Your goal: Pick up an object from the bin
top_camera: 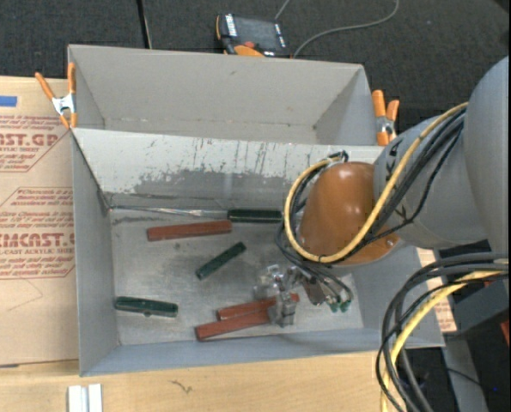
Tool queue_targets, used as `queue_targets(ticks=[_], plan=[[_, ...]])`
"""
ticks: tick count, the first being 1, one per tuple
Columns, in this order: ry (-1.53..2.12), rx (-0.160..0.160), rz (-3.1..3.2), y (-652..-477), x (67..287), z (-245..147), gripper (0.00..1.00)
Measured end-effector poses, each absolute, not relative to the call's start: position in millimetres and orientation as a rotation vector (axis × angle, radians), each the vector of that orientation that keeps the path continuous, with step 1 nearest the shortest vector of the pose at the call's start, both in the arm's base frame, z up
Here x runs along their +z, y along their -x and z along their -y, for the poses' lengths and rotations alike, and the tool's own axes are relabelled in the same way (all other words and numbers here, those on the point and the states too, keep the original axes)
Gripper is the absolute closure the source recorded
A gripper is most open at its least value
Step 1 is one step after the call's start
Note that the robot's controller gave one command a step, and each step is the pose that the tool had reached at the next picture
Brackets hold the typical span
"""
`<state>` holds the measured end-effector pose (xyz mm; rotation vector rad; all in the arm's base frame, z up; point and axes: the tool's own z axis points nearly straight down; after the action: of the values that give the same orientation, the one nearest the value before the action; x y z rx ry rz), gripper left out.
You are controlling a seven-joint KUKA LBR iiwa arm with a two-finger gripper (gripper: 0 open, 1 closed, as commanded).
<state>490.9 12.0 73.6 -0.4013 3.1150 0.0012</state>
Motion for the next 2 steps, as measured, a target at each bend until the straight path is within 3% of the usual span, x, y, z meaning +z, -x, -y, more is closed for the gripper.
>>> queue_targets(ticks=[1, 2], plan=[[0.787, -0.002, -3.034, -593.1, 91.6, -0.5, 1.00], [0.786, 0.002, -3.038, -591.2, 90.5, -1.0, 0.00]])
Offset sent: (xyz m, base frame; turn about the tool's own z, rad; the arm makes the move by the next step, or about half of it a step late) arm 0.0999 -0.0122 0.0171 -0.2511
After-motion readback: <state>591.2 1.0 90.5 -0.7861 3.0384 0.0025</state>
